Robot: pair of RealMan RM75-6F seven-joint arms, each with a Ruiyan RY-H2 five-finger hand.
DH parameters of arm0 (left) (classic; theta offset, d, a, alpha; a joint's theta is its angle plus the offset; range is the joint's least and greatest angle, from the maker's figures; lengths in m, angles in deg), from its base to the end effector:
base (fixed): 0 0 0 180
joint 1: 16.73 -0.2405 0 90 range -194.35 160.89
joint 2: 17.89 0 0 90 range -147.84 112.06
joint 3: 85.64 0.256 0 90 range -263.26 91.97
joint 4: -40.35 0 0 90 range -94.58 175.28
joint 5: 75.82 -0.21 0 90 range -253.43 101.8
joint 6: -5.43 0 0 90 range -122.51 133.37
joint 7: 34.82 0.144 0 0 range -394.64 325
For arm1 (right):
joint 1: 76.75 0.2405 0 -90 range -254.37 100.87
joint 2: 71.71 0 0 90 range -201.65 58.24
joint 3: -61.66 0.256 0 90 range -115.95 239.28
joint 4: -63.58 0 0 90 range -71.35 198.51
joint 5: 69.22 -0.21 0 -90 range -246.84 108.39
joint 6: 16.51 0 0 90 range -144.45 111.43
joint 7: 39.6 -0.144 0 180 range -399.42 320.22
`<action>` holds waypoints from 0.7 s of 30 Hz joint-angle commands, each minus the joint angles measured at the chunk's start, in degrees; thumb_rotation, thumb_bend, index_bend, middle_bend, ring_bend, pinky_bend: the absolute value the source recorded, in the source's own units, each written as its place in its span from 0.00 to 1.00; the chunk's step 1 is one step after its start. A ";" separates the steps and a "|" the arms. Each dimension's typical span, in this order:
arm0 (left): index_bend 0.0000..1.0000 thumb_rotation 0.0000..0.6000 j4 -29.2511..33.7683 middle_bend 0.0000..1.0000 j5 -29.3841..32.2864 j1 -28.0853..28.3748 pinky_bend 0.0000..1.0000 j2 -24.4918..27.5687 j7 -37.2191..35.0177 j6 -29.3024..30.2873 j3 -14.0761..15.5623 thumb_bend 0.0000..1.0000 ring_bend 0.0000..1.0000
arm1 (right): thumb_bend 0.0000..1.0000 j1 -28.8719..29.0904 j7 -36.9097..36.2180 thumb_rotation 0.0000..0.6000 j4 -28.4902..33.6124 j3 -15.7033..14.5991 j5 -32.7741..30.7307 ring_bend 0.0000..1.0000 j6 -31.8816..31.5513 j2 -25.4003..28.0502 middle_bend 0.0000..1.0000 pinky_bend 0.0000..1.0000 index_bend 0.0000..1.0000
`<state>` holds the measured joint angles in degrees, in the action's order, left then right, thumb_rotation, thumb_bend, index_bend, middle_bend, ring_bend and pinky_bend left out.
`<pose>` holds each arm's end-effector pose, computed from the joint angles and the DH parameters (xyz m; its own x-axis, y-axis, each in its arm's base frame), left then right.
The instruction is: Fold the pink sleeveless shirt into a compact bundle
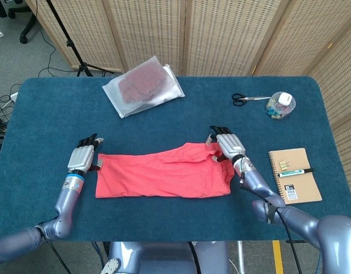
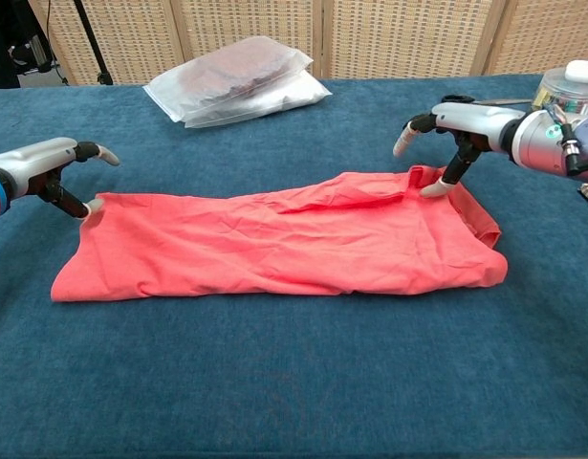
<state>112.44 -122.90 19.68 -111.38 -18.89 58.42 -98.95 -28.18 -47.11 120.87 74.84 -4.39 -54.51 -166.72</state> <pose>-0.2435 0.3553 -0.0166 0.2423 0.3338 0.9110 0.9572 0.0711 -0.2806 -0.1902 -0.4203 -0.0259 0.2625 -0.4003 0.8780 -0.9605 -0.1952 0.1982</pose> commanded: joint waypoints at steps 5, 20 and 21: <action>0.00 1.00 1.90 0.00 -0.12 -0.44 0.00 1.46 -0.02 0.10 0.22 0.43 0.00 | 0.00 -1.16 -0.57 1.00 -0.62 0.56 2.30 0.00 -5.50 -1.11 0.00 0.00 0.00; 0.00 1.00 16.16 0.00 -7.60 -3.43 0.00 12.46 -1.85 5.46 0.72 0.38 0.00 | 0.00 -9.97 4.68 1.00 18.54 -0.62 7.89 0.00 -22.45 11.05 0.00 0.00 0.00; 0.00 1.00 16.83 0.00 -7.99 -3.57 0.00 13.12 -1.75 5.77 0.82 0.38 0.00 | 0.00 -10.73 4.81 1.00 20.17 -0.97 8.27 0.00 -23.19 12.21 0.00 0.00 0.00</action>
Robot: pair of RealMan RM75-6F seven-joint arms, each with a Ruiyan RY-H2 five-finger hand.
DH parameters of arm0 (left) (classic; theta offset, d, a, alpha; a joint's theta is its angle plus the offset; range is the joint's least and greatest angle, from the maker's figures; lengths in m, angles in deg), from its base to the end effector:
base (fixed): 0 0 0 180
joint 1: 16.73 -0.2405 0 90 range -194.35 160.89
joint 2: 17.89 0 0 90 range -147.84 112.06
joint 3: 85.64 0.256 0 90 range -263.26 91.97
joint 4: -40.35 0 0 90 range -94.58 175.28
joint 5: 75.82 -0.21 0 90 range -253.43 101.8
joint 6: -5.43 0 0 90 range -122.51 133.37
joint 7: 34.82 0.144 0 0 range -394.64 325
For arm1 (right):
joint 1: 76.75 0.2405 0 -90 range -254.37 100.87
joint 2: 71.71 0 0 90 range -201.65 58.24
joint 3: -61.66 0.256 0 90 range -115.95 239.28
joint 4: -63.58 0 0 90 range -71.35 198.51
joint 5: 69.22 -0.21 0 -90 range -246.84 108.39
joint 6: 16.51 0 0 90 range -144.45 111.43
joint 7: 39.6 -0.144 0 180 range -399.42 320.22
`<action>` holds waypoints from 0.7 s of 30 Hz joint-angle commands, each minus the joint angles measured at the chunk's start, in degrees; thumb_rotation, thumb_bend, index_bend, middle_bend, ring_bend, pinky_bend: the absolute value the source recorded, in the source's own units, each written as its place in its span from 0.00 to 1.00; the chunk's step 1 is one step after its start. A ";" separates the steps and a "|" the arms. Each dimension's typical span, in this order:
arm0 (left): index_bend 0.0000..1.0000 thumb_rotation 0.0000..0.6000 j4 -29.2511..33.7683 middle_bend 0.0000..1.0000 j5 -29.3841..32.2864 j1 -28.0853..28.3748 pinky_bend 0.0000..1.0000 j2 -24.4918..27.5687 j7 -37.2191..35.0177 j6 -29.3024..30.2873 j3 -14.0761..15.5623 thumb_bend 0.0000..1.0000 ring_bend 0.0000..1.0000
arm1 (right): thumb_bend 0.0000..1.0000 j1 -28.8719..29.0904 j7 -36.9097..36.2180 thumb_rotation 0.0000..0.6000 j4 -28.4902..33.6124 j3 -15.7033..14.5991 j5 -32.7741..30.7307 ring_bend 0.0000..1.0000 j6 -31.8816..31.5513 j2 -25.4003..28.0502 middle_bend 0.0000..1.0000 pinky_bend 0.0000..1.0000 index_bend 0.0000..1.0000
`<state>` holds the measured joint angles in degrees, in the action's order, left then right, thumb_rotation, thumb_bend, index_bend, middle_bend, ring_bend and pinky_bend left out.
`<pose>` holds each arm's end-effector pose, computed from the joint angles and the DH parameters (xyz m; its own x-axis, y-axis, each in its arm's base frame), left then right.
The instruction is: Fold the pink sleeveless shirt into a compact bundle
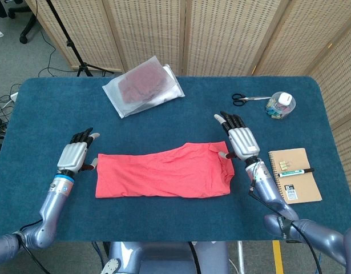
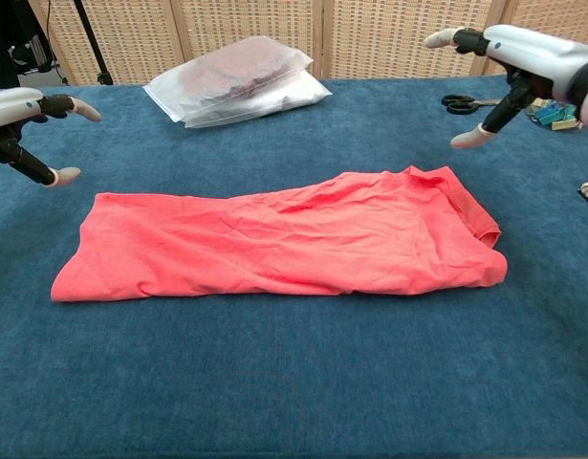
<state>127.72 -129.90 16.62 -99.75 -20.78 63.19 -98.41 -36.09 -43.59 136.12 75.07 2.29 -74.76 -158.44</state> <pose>-0.2244 0.3378 0.0369 0.2532 0.2706 0.9288 0.9665 -0.0293 -0.2550 -0.1837 -0.3864 0.0356 0.2353 -0.1393 0.9619 -0.9390 -0.2879 0.1880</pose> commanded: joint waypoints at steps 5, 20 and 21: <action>0.00 1.00 3.64 0.00 -4.53 -1.67 0.00 5.15 -0.05 2.47 1.62 0.38 0.00 | 0.00 -8.54 1.20 1.00 13.84 -4.44 5.60 0.00 -9.14 10.99 0.00 0.00 0.00; 0.00 1.00 -1.54 0.00 -7.28 -1.35 0.00 4.02 -4.01 -1.33 3.84 0.38 0.00 | 0.00 -20.29 -3.13 1.00 21.82 -12.38 16.45 0.00 -21.58 18.92 0.00 0.00 0.00; 0.00 1.00 -1.96 0.00 -6.82 -1.07 0.00 3.61 -3.77 -1.80 3.80 0.38 0.00 | 0.00 -20.93 -3.33 1.00 21.60 -12.71 17.27 0.00 -22.59 18.82 0.00 0.00 0.00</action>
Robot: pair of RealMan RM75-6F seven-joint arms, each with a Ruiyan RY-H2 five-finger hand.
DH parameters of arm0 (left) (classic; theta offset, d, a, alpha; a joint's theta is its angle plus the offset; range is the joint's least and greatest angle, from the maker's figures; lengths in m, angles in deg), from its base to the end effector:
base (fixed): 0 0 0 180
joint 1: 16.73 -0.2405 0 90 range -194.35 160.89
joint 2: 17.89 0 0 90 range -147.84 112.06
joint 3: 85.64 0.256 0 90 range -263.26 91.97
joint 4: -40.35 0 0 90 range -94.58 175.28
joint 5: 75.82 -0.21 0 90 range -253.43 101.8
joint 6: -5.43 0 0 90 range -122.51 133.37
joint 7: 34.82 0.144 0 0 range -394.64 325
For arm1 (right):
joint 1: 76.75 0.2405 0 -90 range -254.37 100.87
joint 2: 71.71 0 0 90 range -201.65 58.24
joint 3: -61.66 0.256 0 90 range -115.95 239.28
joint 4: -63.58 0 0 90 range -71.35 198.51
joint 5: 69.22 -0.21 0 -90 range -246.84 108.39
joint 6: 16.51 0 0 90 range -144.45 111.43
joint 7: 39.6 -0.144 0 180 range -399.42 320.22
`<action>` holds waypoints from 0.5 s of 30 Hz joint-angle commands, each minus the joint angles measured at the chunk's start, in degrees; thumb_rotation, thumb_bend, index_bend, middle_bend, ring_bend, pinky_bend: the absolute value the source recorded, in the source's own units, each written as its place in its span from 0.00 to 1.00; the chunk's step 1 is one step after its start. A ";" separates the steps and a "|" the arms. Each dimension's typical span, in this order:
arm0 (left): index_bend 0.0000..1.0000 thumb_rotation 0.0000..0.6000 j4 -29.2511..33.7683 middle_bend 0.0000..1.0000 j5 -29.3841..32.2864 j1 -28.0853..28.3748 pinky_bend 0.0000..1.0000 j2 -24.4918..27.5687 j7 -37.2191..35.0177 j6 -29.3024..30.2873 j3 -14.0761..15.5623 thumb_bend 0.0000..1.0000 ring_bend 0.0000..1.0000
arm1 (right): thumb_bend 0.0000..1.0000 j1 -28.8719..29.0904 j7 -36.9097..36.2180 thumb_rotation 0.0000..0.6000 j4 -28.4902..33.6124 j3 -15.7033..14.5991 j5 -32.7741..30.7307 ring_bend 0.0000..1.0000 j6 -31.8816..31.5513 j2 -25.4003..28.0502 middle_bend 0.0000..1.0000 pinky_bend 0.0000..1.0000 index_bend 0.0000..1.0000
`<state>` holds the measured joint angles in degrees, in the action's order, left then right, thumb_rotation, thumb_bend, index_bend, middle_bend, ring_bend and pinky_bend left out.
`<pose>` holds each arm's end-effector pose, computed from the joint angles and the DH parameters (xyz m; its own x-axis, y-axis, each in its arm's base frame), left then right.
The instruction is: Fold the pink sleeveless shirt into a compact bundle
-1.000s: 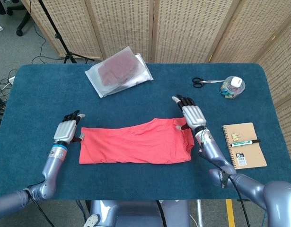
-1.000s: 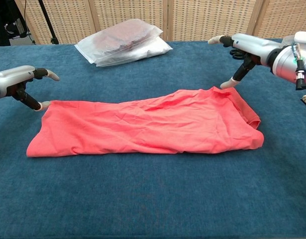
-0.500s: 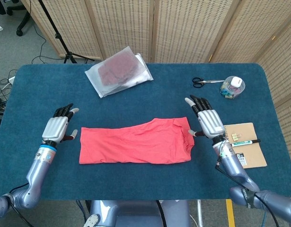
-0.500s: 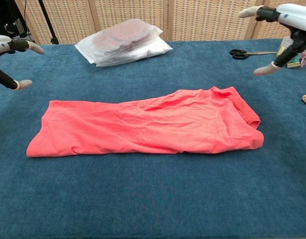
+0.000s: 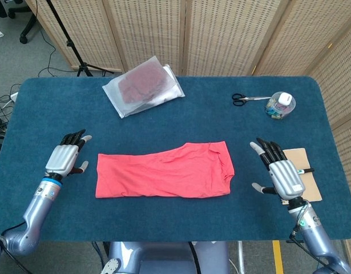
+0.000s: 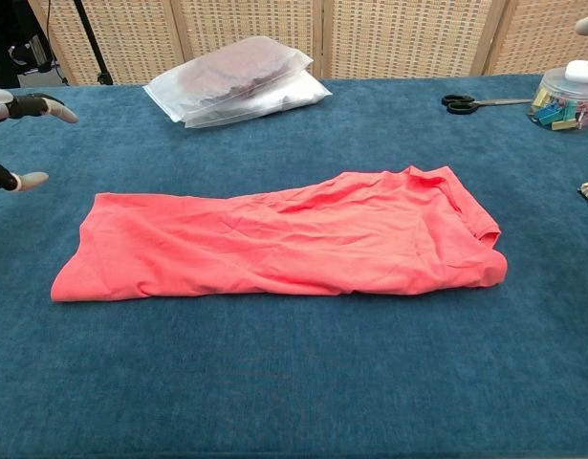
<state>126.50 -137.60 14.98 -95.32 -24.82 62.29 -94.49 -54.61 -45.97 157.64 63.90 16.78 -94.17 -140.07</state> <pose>-0.2467 0.3272 0.0546 0.3514 0.2792 0.8936 0.9362 -0.0974 -0.3377 -0.2381 -0.2584 0.1136 0.2260 -0.0878 0.9702 -0.9379 -0.2888 0.1924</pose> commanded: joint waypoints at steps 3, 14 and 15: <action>0.04 1.00 -2.14 0.00 2.97 1.55 0.00 -2.30 1.51 -2.43 -0.32 0.38 0.00 | 0.00 -4.17 -1.68 1.00 -0.98 -2.35 5.19 0.00 -6.04 -0.20 0.00 0.00 0.00; 0.26 1.00 -7.36 0.00 10.09 4.99 0.00 -6.83 5.11 -6.49 -1.55 0.39 0.00 | 0.00 -5.70 -4.51 1.00 -5.05 -2.49 8.11 0.00 -7.85 -2.03 0.00 0.00 0.00; 0.28 1.00 -7.83 0.00 10.51 5.22 0.00 -7.29 5.35 -6.58 -1.62 0.39 0.00 | 0.00 -5.72 -4.73 1.00 -5.17 -2.43 8.05 0.00 -7.71 -2.03 0.00 0.00 0.00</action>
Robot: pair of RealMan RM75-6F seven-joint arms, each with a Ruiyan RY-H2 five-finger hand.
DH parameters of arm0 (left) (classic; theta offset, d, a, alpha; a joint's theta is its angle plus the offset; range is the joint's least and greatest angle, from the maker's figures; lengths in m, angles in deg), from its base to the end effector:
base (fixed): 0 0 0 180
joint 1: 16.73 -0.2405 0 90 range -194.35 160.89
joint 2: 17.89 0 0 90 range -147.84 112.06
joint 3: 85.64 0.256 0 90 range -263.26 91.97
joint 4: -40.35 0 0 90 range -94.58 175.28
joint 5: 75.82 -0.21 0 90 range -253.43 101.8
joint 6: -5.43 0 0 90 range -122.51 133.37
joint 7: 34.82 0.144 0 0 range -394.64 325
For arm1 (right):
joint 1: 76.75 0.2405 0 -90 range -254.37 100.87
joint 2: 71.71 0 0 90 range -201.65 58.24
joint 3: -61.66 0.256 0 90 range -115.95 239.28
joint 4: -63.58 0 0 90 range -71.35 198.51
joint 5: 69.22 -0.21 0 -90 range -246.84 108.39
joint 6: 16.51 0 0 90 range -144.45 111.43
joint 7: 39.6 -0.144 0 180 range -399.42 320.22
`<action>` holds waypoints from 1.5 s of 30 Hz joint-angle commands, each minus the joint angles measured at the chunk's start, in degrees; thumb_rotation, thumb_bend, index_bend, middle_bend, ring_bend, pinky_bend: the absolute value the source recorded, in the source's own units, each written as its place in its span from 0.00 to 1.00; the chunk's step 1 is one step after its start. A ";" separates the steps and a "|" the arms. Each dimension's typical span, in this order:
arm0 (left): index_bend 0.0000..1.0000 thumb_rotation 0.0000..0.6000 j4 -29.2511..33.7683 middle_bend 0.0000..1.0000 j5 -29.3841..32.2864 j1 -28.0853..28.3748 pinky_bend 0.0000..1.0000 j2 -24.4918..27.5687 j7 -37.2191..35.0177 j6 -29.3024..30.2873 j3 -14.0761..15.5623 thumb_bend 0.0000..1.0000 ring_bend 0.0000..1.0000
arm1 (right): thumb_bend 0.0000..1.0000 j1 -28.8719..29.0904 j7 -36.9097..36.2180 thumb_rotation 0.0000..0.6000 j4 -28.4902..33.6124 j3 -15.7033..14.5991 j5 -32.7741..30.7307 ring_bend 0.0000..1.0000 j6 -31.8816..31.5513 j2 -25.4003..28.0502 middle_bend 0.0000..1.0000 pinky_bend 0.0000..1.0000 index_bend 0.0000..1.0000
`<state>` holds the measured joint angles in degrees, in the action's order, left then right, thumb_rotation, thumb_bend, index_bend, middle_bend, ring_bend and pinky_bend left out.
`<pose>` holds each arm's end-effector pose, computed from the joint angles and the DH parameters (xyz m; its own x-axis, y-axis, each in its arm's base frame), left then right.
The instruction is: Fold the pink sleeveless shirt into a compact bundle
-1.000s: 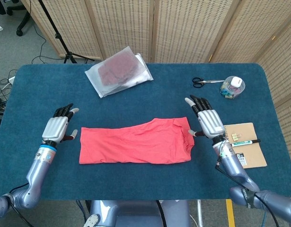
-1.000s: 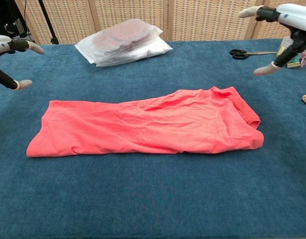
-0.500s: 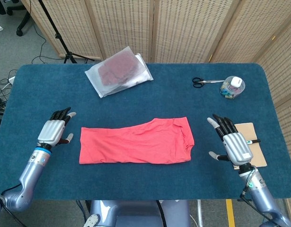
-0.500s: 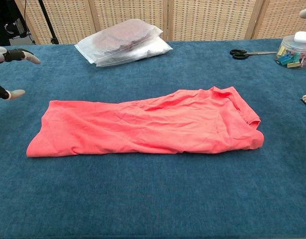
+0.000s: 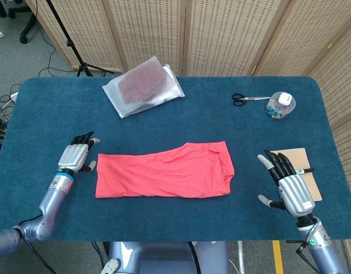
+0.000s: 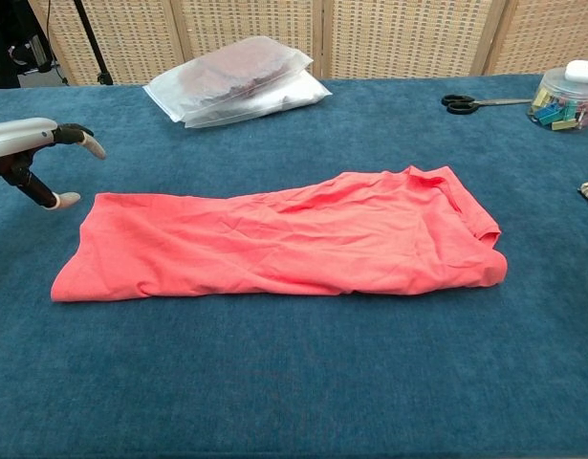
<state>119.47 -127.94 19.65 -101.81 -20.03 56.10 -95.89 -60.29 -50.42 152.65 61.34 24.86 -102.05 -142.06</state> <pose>-0.2455 0.3508 0.0194 0.3425 0.3608 0.8675 0.9350 -0.0405 -0.3524 -0.2566 -0.2239 0.1152 0.1936 -0.0419 0.9802 -0.9283 -0.3310 0.1693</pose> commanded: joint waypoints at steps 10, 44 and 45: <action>0.37 1.00 -5.21 0.00 4.29 2.42 0.00 -4.46 1.79 -1.67 -0.81 0.40 0.00 | 0.00 -0.24 -0.68 1.00 -0.70 0.72 -0.13 0.00 1.12 -0.24 0.00 0.00 0.00; 0.58 1.00 -11.44 0.00 6.49 3.06 0.00 -10.98 4.36 -0.16 -0.40 0.41 0.00 | 0.00 -0.63 -3.18 1.00 0.01 1.47 0.45 0.00 2.54 0.41 0.00 0.00 0.00; 0.60 1.00 -11.57 0.00 6.48 3.08 0.00 -11.10 4.44 -0.10 -0.42 0.42 0.00 | 0.00 -0.64 -3.21 1.00 0.04 1.48 0.46 0.00 2.54 0.44 0.00 0.00 0.00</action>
<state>107.98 -121.44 22.71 -112.82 -15.67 55.92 -96.28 -60.93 -53.63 152.70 62.82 25.32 -99.51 -141.62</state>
